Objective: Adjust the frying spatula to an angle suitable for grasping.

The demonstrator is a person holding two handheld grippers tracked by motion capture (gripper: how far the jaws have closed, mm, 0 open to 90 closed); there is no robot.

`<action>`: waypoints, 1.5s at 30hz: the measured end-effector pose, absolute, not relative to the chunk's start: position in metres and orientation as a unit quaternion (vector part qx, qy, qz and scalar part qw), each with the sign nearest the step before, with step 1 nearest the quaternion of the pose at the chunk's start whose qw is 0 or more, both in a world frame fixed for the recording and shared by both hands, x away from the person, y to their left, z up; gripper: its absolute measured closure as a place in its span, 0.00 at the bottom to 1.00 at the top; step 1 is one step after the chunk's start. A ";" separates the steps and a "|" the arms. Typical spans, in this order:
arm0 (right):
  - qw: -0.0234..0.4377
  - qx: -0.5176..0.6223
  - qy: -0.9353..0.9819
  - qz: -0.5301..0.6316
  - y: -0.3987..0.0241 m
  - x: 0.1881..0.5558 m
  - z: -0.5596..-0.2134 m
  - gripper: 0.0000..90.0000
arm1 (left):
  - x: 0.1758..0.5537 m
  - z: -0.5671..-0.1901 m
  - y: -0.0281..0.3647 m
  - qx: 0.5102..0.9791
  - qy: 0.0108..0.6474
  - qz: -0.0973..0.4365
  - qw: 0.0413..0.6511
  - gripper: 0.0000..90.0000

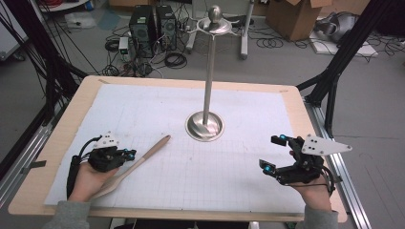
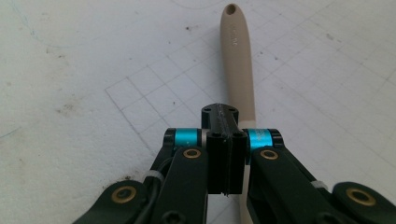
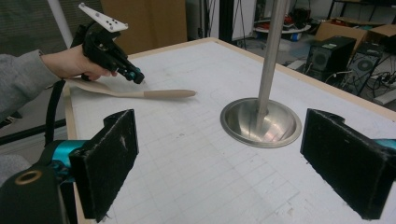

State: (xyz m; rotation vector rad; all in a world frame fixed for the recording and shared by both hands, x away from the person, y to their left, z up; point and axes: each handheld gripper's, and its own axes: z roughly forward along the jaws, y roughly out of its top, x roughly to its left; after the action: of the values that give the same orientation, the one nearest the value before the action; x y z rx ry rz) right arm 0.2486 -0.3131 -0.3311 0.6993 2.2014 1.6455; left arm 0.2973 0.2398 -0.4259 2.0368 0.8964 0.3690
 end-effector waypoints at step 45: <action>0.143 0.235 0.774 0.570 -0.304 0.257 -0.332 0.11 | 0.275 -0.444 0.239 0.812 0.333 0.172 0.446 0.34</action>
State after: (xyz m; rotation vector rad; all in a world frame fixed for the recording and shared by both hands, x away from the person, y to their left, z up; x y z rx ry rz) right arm 0.2570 -0.3040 -0.3320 0.6778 2.2329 1.6426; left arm 0.2755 0.2395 -0.4435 2.0117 0.8253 0.4268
